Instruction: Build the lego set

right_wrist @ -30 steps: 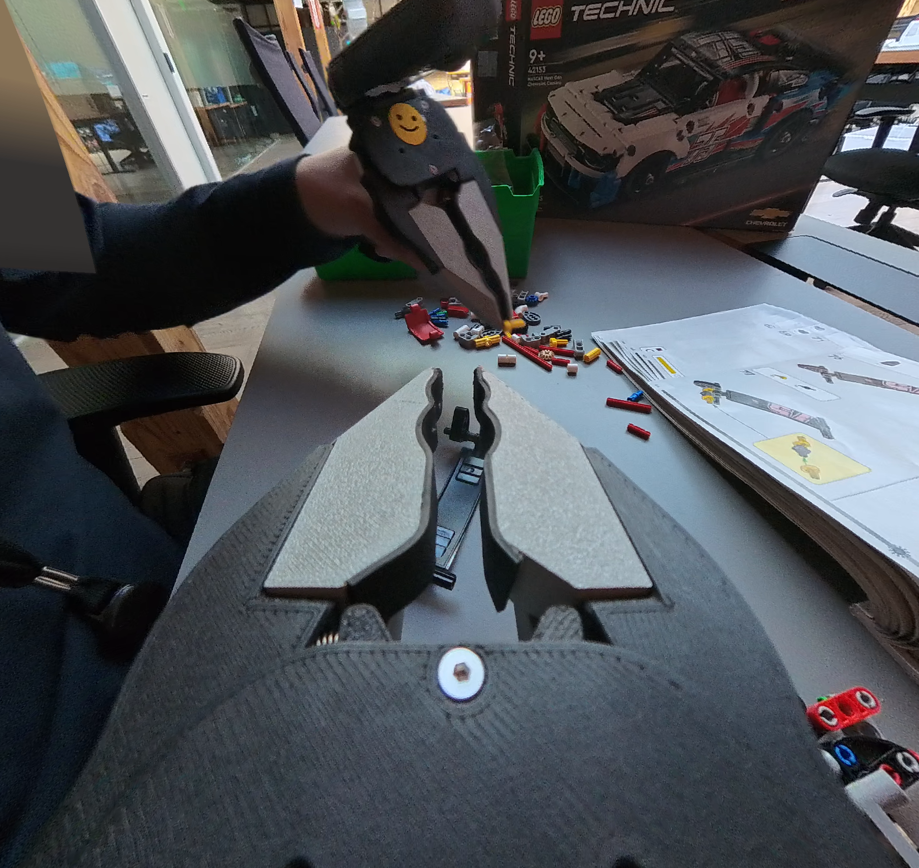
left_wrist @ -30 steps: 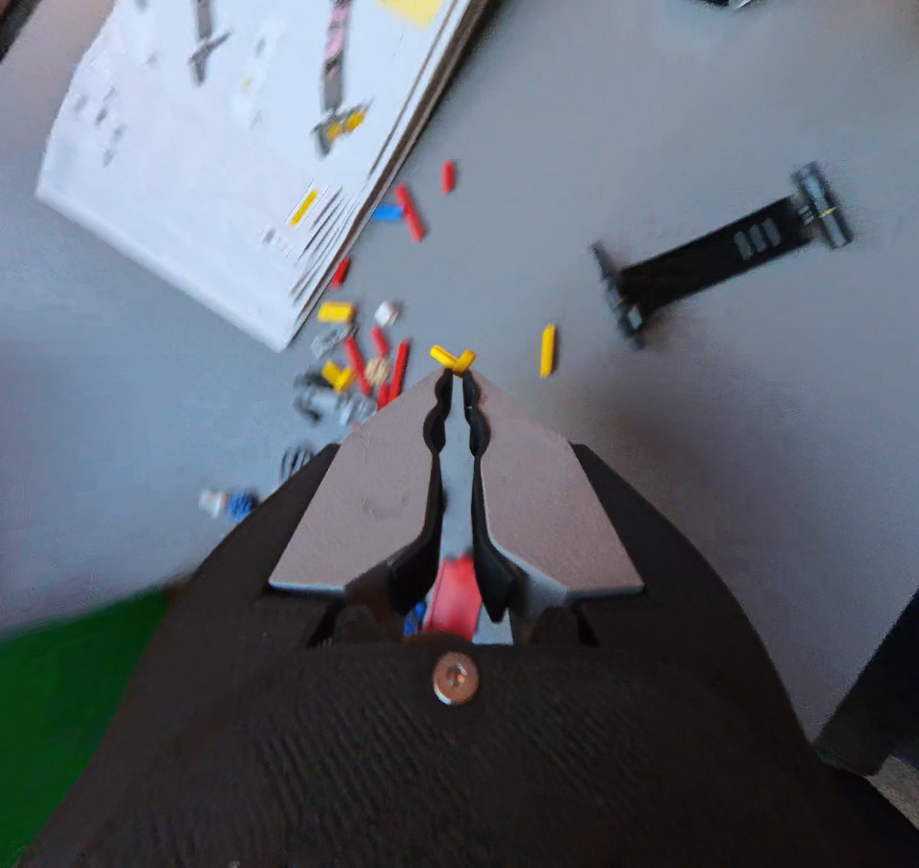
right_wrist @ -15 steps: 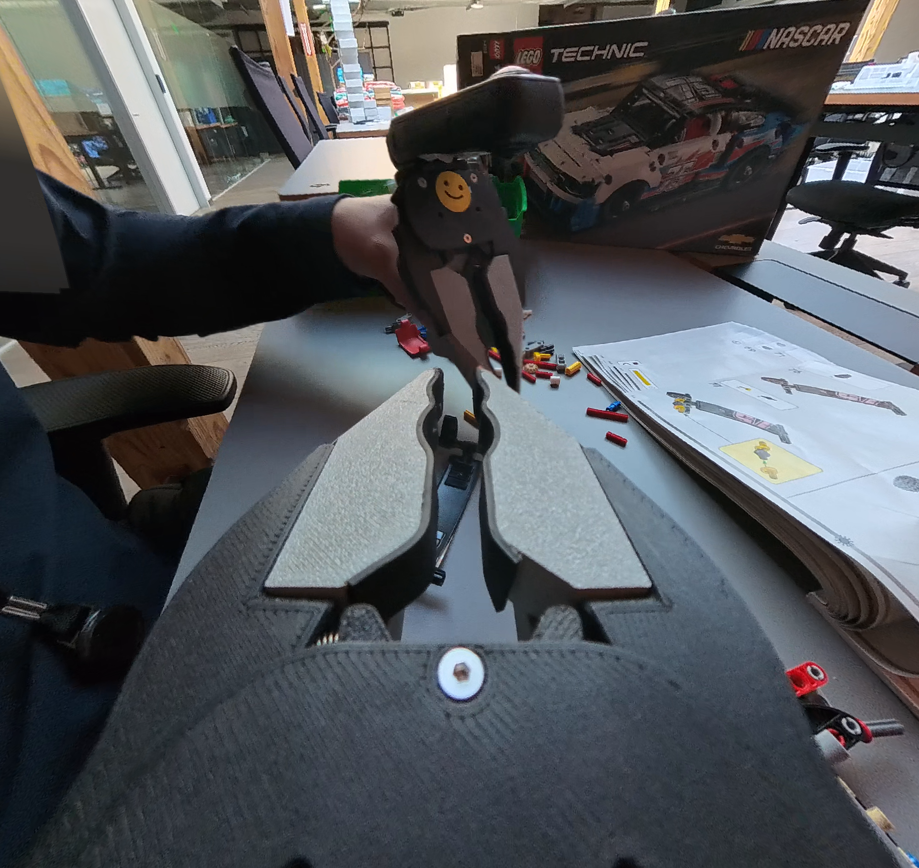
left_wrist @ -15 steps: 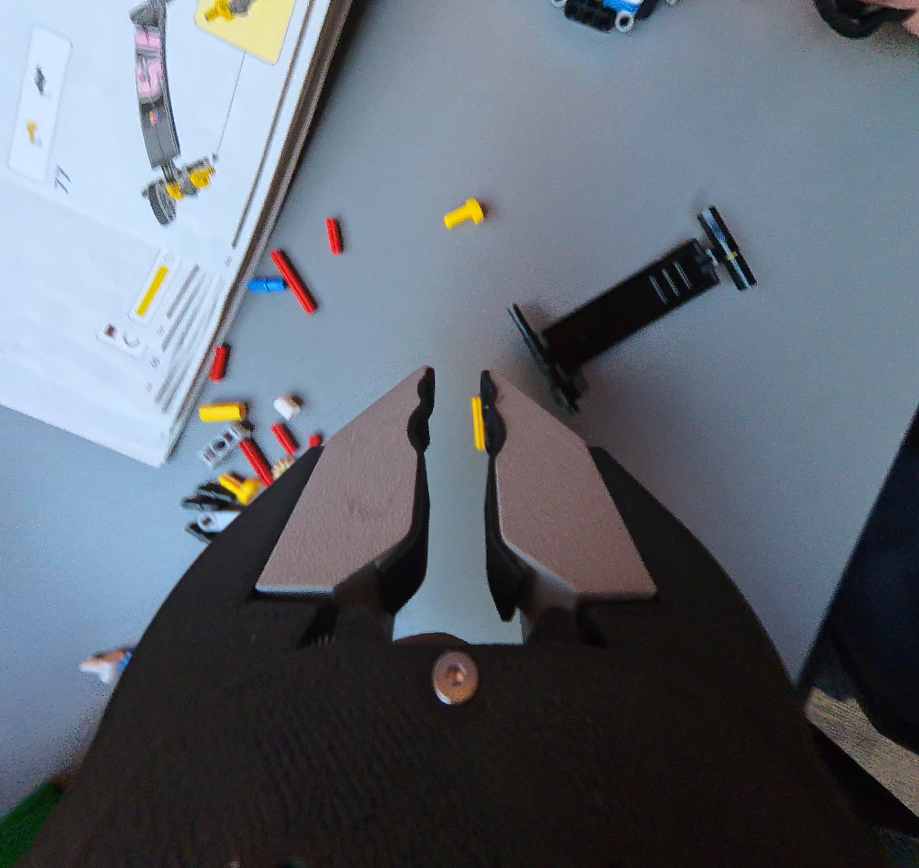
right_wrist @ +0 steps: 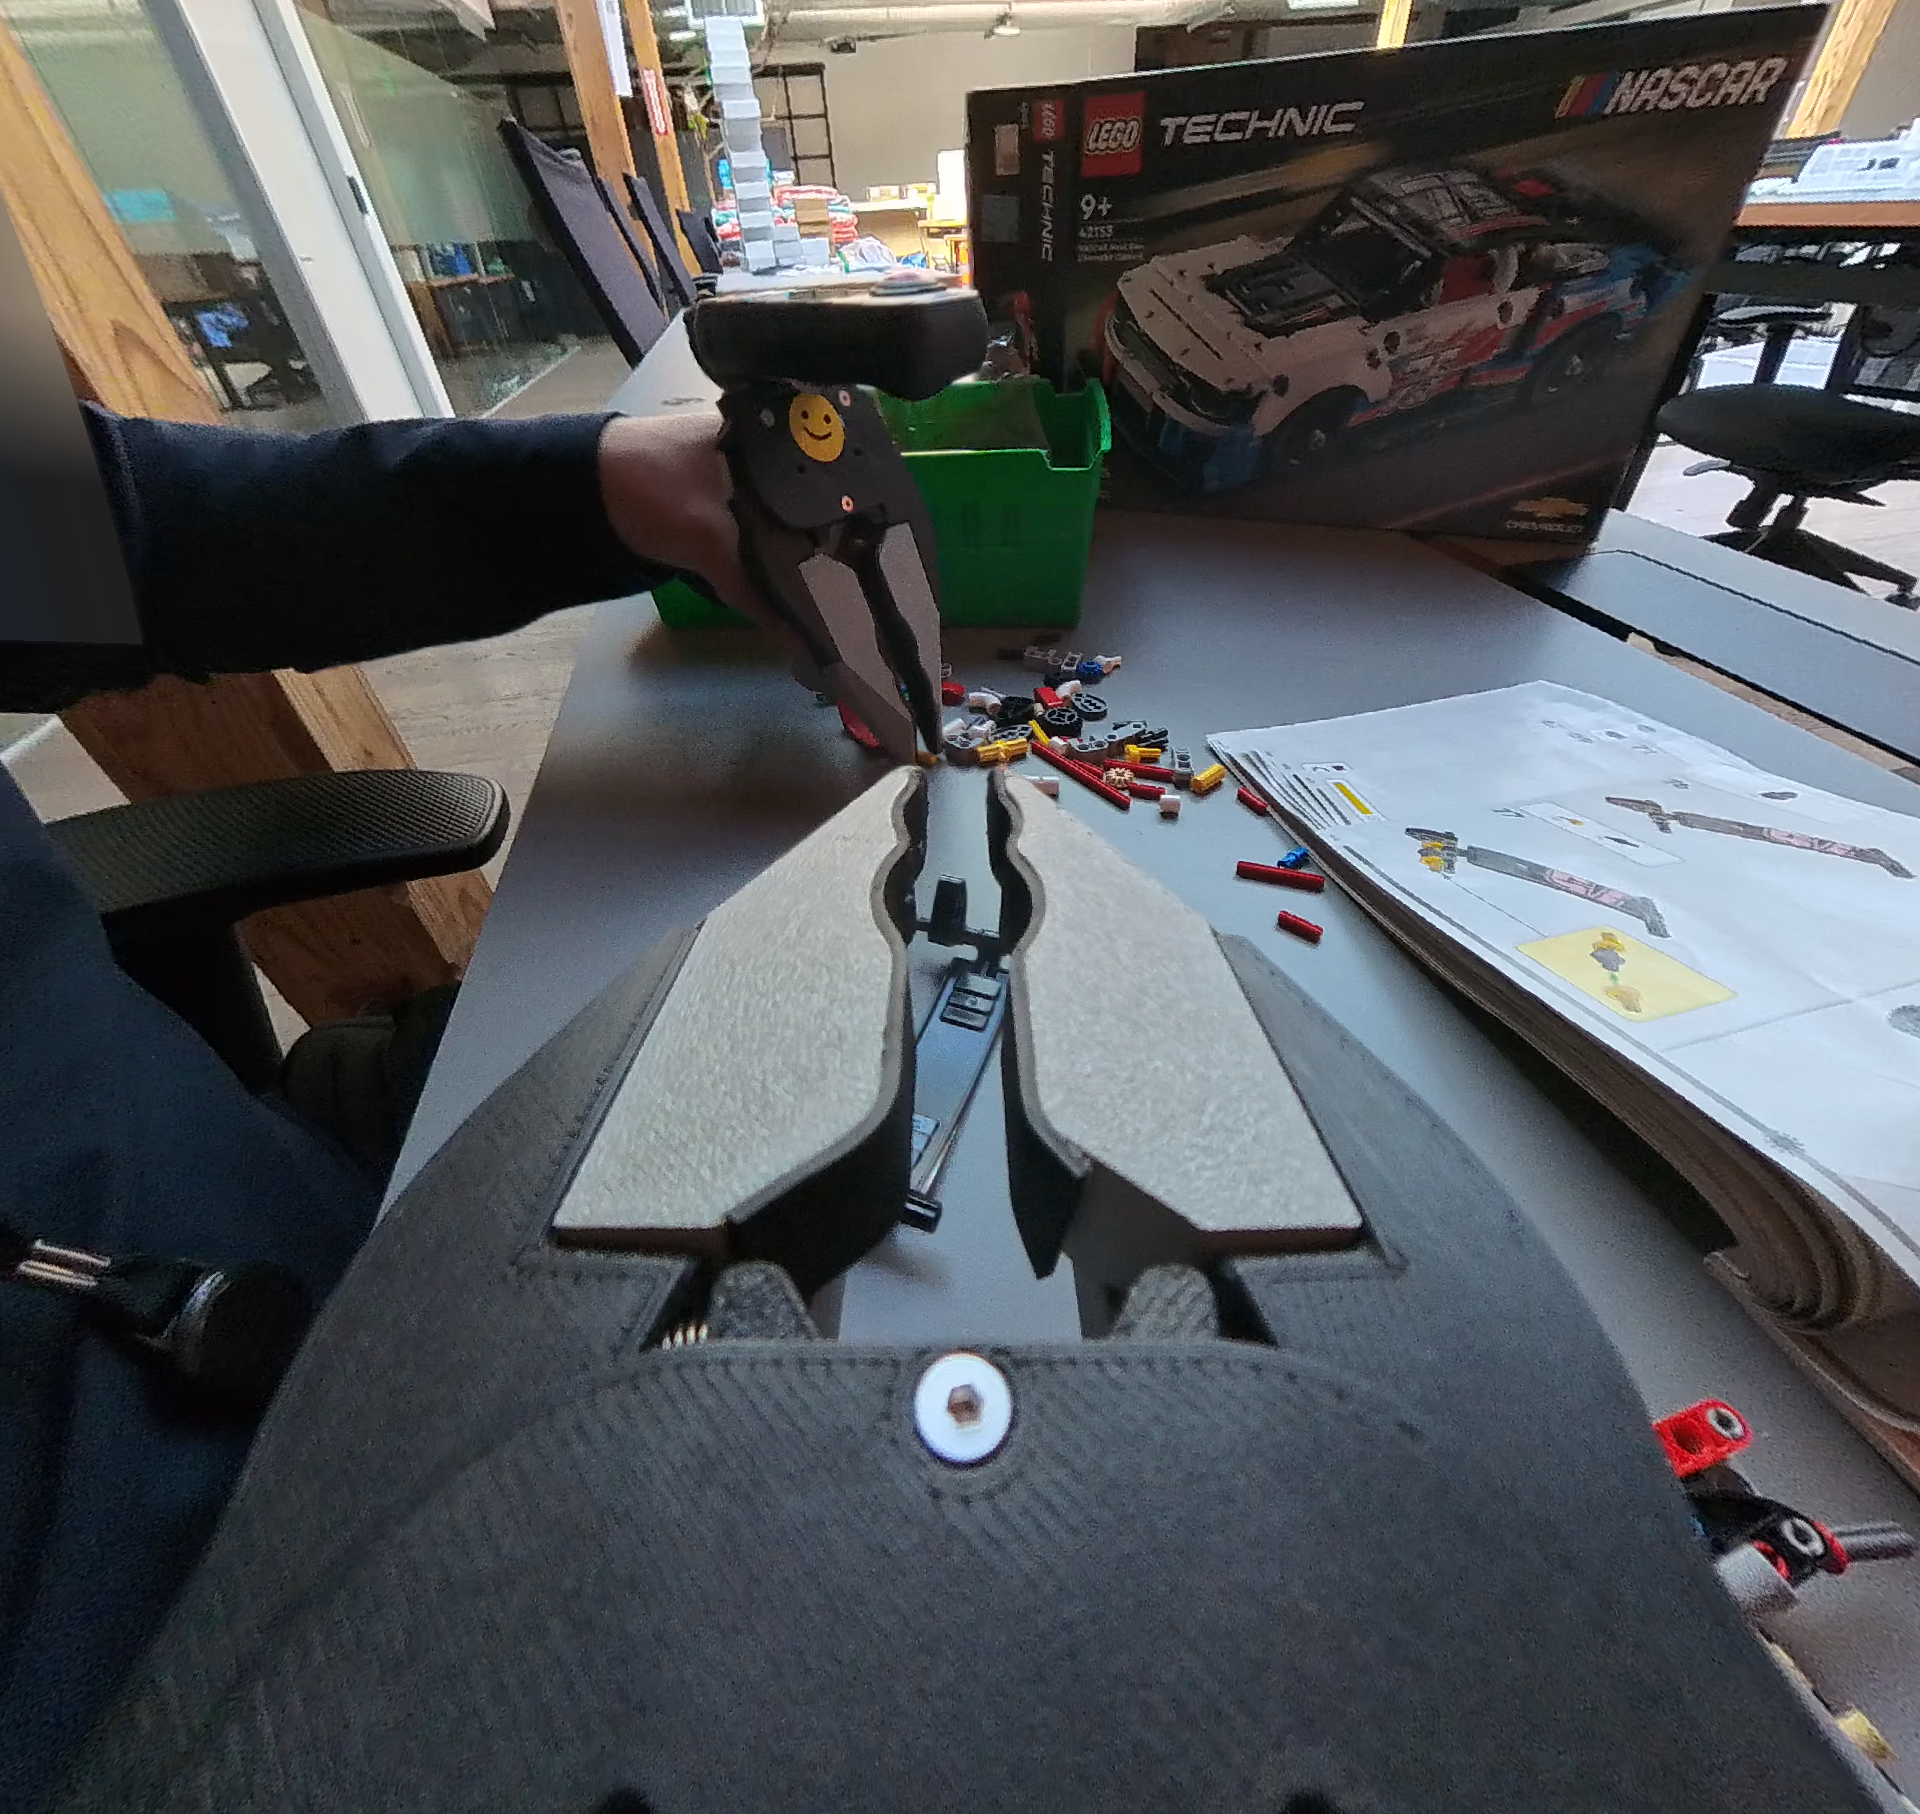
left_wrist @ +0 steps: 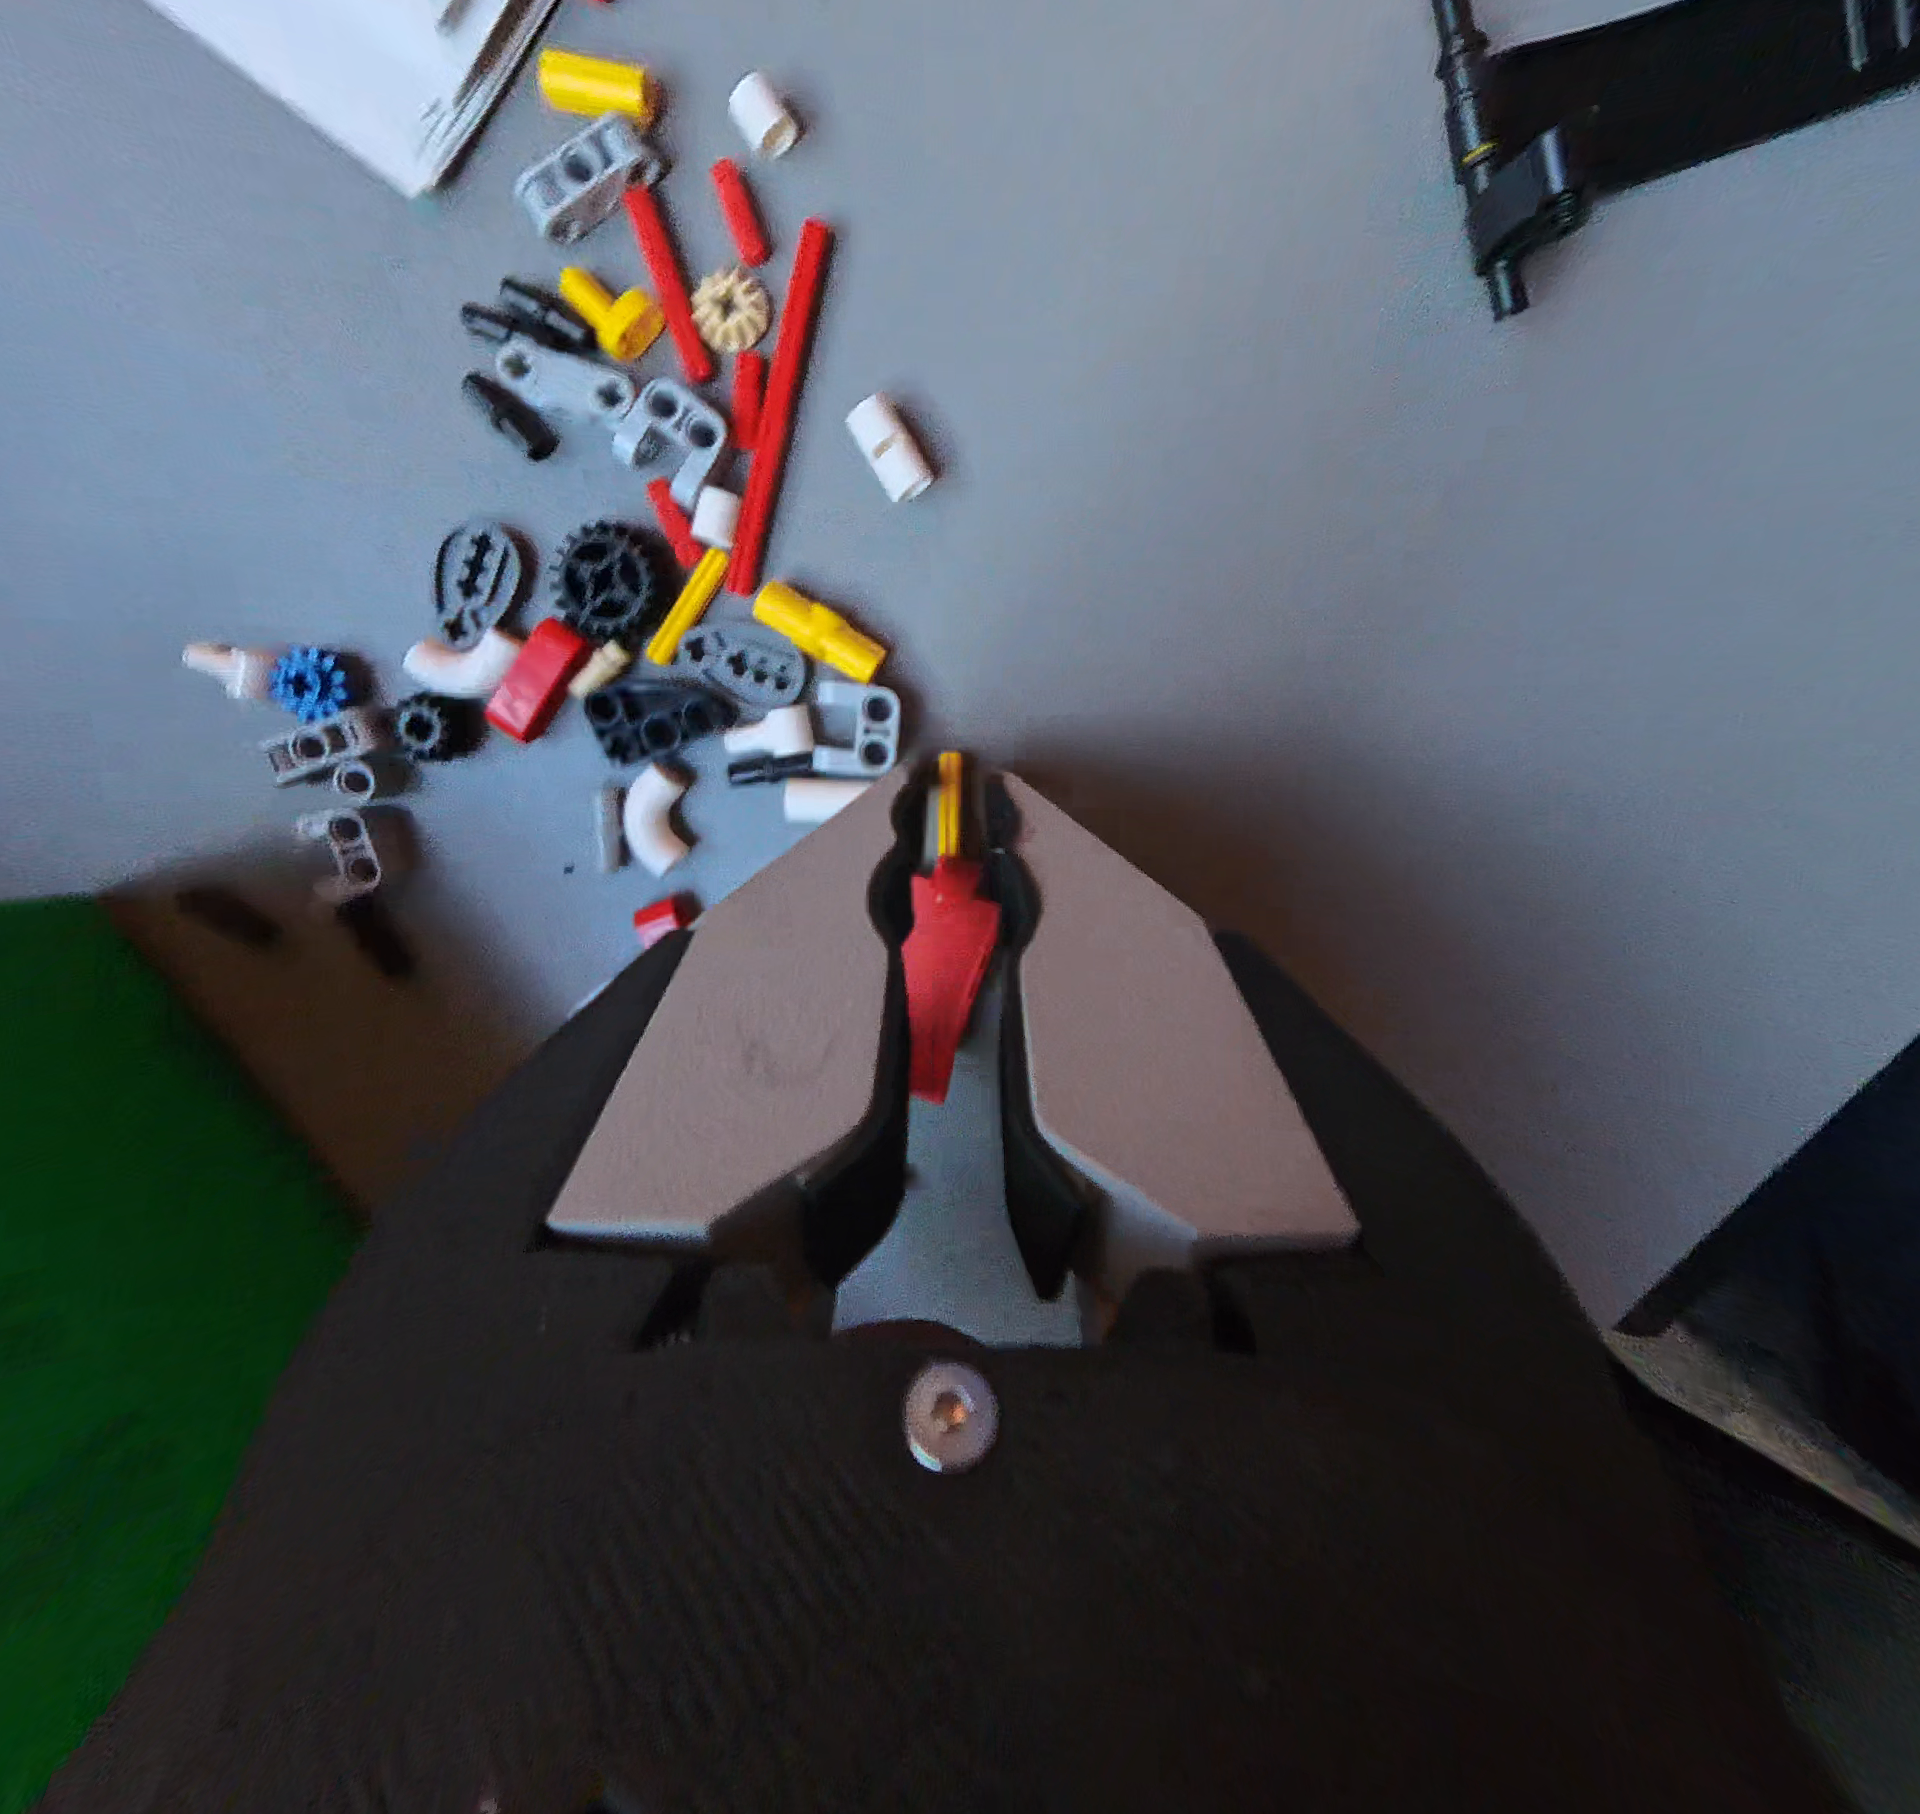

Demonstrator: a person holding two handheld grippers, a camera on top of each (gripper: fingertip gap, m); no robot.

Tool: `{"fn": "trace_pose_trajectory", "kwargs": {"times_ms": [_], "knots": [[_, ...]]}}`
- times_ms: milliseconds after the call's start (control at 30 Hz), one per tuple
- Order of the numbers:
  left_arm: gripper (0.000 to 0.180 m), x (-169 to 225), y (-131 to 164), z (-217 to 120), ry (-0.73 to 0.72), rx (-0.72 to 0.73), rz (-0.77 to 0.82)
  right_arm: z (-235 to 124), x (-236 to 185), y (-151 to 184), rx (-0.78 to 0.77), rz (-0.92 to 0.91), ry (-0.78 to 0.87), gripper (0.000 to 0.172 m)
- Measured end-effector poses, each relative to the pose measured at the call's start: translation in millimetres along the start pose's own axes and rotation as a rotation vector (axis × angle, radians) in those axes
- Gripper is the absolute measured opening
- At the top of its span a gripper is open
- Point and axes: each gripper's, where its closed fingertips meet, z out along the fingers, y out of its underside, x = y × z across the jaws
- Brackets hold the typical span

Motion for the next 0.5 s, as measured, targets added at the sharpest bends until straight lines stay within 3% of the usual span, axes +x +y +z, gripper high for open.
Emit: {"fn": "trace_pose_trajectory", "kwargs": {"times_ms": [200,367,500], "knots": [[0.013,2.3,-43.7,-11.4,0.012,0.152,0.034,3.6,0.4,6.2,-0.032,-0.024,0.014,0.008],[0.011,-30.1,-77.8,-3.4,-0.061,0.134,0.158,-0.3,5.9,3.2,-0.006,0.018,0.014,0.008],[0.011,-48.4,-84.0,7.7,-0.064,0.044,0.268,-0.7,5.0,2.3,-0.003,0.016,0.011,0.008]]}}
